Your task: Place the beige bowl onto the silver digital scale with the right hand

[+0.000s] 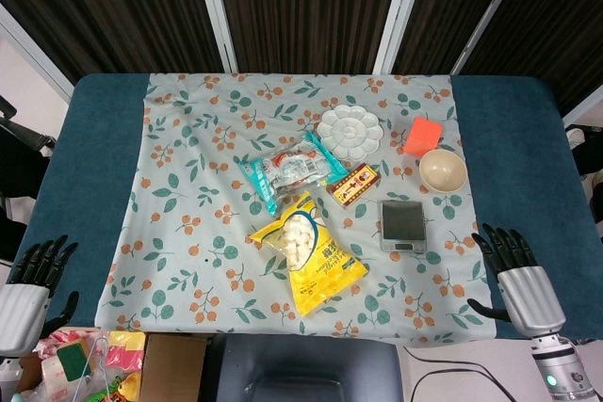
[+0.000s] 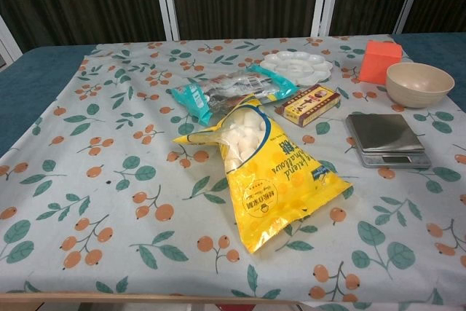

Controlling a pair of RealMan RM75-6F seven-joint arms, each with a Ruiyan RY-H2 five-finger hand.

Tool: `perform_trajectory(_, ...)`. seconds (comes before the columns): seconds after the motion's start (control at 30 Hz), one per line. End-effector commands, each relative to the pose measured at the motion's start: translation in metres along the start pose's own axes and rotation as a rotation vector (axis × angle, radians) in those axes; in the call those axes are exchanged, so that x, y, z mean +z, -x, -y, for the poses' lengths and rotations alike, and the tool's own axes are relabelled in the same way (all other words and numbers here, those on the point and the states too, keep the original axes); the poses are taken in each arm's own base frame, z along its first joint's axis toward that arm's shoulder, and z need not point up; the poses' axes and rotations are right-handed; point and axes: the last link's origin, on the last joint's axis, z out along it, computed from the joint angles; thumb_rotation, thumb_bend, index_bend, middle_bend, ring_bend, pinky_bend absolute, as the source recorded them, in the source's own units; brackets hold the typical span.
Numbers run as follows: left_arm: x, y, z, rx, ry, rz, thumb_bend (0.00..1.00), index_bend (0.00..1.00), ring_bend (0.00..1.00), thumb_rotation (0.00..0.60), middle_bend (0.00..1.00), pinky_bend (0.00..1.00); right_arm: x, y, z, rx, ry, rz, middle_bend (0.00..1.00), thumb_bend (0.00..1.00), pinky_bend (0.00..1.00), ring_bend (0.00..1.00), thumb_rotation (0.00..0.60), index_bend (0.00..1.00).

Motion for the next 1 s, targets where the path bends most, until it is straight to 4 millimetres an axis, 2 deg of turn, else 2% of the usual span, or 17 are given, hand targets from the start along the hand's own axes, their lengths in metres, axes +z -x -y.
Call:
perform_trajectory(0.03, -0.002, 0.000, -0.001, 0.000, 0.003, -0.001, 0.45, 0.00, 0.01, 0.600, 0.00, 0.09, 0.001, 0.000, -0.001, -0.001, 0.003, 0.001, 0.00, 0.24, 0.00, 0.00, 0.600, 0.00)
perform_trajectory(0.2, -0.002, 0.001, 0.000, 0.000, 0.001, 0.002, 0.45, 0.00, 0.01, 0.600, 0.00, 0.09, 0.005, 0.002, 0.000, -0.007, -0.006, 0.003, 0.00, 0.24, 0.00, 0.00, 0.600, 0.00)
perform_trajectory(0.33, -0.001, 0.000, -0.001, -0.021, 0.010, 0.007, 0.46, 0.00, 0.01, 0.600, 0.00, 0.09, 0.016, 0.011, 0.007, -0.041, -0.060, 0.020, 0.00, 0.24, 0.00, 0.00, 0.600, 0.00)
perform_trajectory(0.4, -0.001, -0.001, -0.001, -0.029, 0.012, 0.009, 0.45, 0.00, 0.01, 0.600, 0.00, 0.09, 0.025, 0.017, 0.013, -0.057, -0.096, 0.039, 0.00, 0.24, 0.00, 0.00, 0.600, 0.03)
perform_trajectory(0.43, 0.000, 0.000, -0.001, -0.032, 0.013, 0.015, 0.45, 0.00, 0.01, 0.600, 0.00, 0.09, 0.032, 0.021, 0.019, -0.072, -0.128, 0.057, 0.00, 0.24, 0.00, 0.00, 0.600, 0.09)
perform_trajectory(0.5, 0.001, 0.002, -0.001, -0.035, 0.019, 0.029, 0.45, 0.00, 0.01, 0.600, 0.00, 0.09, 0.044, 0.028, 0.032, -0.089, -0.192, 0.087, 0.00, 0.30, 0.00, 0.00, 0.600, 0.18)
perform_trajectory(0.57, 0.001, 0.002, -0.003, -0.038, 0.030, 0.037, 0.45, 0.00, 0.01, 0.600, 0.00, 0.09, 0.055, 0.032, 0.044, -0.103, -0.241, 0.100, 0.00, 0.49, 0.00, 0.00, 0.600, 0.27)
perform_trajectory(0.7, 0.000, 0.003, -0.002, -0.048, 0.036, 0.051, 0.45, 0.00, 0.01, 0.600, 0.00, 0.09, 0.073, 0.043, 0.066, -0.151, -0.315, 0.134, 0.00, 0.66, 0.00, 0.00, 0.600, 0.35)
perform_trajectory(0.83, -0.001, 0.002, -0.002, -0.057, 0.044, 0.055, 0.46, 0.00, 0.01, 0.600, 0.00, 0.09, 0.091, 0.060, 0.082, -0.209, -0.342, 0.177, 0.00, 0.68, 0.00, 0.00, 0.600, 0.39)
perform_trajectory(1.0, 0.000, 0.001, -0.001, -0.066, 0.046, 0.056, 0.45, 0.00, 0.01, 0.600, 0.00, 0.09, 0.099, 0.076, 0.088, -0.240, -0.331, 0.198, 0.00, 0.68, 0.00, 0.00, 0.600, 0.42)
